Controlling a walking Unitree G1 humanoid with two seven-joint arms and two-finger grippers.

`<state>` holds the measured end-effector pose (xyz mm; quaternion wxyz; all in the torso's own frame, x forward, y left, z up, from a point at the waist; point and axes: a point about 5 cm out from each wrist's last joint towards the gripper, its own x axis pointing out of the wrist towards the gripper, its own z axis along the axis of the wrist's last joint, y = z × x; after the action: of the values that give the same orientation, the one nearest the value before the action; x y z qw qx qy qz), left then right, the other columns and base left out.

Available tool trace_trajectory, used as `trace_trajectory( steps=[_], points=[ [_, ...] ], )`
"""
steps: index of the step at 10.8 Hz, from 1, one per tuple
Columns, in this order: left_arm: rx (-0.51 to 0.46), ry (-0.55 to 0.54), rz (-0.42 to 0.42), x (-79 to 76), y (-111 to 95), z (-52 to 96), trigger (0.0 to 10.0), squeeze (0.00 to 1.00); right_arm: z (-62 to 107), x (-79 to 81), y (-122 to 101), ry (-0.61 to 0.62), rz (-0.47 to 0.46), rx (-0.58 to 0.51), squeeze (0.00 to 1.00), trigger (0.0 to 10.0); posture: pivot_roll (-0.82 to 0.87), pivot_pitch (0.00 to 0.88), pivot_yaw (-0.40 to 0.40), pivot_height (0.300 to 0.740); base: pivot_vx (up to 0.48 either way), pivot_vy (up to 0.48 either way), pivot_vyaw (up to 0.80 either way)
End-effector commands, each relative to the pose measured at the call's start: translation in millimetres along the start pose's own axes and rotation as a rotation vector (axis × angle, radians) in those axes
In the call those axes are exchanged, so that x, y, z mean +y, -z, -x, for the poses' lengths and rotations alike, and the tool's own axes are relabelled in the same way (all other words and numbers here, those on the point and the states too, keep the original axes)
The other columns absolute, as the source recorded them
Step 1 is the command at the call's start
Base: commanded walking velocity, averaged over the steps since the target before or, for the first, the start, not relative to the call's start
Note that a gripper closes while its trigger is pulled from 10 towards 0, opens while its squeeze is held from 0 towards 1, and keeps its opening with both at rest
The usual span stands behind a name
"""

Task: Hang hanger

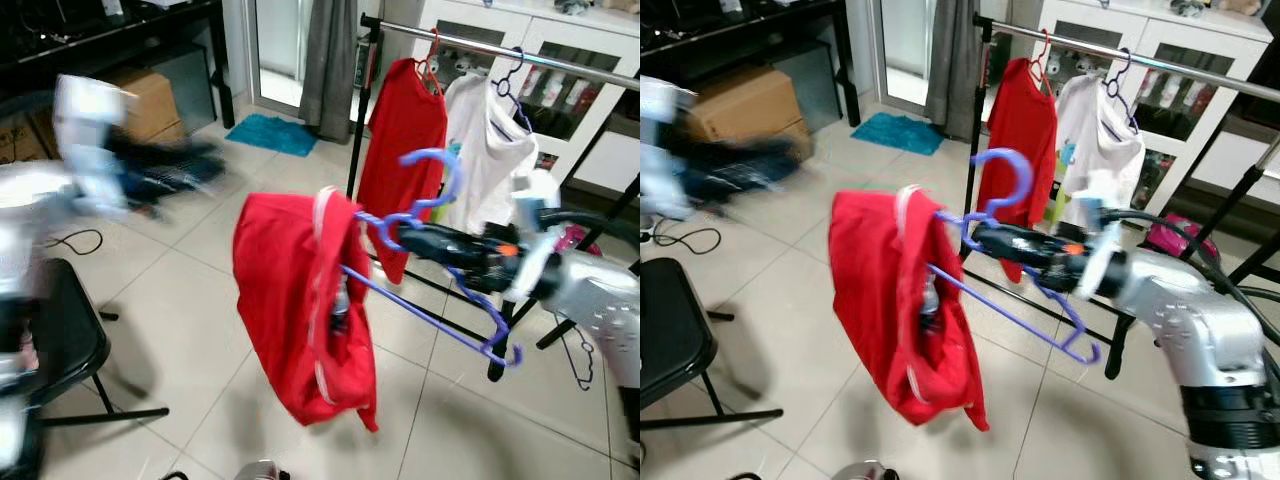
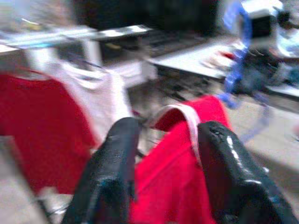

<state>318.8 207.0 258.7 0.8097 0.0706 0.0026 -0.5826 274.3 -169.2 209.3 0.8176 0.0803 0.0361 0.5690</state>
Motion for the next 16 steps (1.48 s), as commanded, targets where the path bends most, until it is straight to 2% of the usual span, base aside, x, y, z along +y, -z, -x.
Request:
trace_trajectory(
  steps=[1, 2, 4, 5, 6, 7, 8, 10, 16],
  points=[
    [0.038, 0.059, -0.009, -1.7, 0, -8.4, 10.0, 1.00, -3.7, 5.9, -13, -0.028, 0.075, -0.023, 0.00, 10.0, 0.13, 0.000, -0.025, 0.740, 0.000, 0.000, 0.00],
    [0.086, 0.184, -0.001, -2.9, 2, -28.2, 10.0, 1.00, -6.6, 15.3, -14, -0.075, 0.097, -0.012, 0.00, 10.0, 0.12, 0.000, -0.011, 0.740, 0.000, 0.000, 0.00],
    [0.145, 0.300, -0.021, -0.2, -5, -40.7, 10.0, 1.00, -5.0, 26.1, -12, -0.135, 0.100, 0.012, 0.00, 10.0, 0.10, 0.000, 0.012, 0.740, 0.000, 0.000, 0.00],
    [0.167, 0.330, -0.036, 1.2, -9, -43.5, 10.0, 0.89, -4.3, 29.5, -11, -0.151, 0.100, 0.024, 0.00, 10.0, 0.10, 0.000, 0.021, 0.740, 0.000, 0.000, 0.00],
    [0.222, 0.378, -0.036, 2.3, -8, -46.0, 10.0, 0.04, -4.2, 33.0, -10, -0.169, 0.099, 0.035, 0.00, 10.0, 0.10, 0.000, 0.025, 0.740, 0.000, 0.000, 0.00],
    [0.282, 0.415, -0.022, 2.4, -2, -49.9, 10.0, 0.00, -5.2, 35.9, -10, -0.189, 0.101, 0.044, 0.00, 10.0, 0.10, 0.000, 0.029, 0.740, 0.000, 0.000, 0.00],
    [0.296, 0.451, 0.010, -1.1, 3, -56.2, 10.0, 0.00, -6.8, 36.5, -11, -0.200, 0.106, 0.053, 0.00, 10.0, 0.10, 0.000, 0.031, 0.740, 0.000, 0.000, 0.00],
    [0.341, 0.481, 0.024, -3.5, 13, -63.7, 0.0, 0.00, -10.8, 37.6, -11, -0.213, 0.114, 0.064, 0.00, 10.0, 0.10, 0.000, 0.028, 0.740, 0.000, 0.000, 0.00],
    [0.453, 0.560, -0.030, -11.5, 26, -66.5, 0.0, 0.00, -14.9, 37.0, -13, -0.240, 0.127, 0.084, 0.00, 10.0, 0.11, 0.000, 0.014, 0.740, 0.000, 0.000, 0.00]
  ],
)
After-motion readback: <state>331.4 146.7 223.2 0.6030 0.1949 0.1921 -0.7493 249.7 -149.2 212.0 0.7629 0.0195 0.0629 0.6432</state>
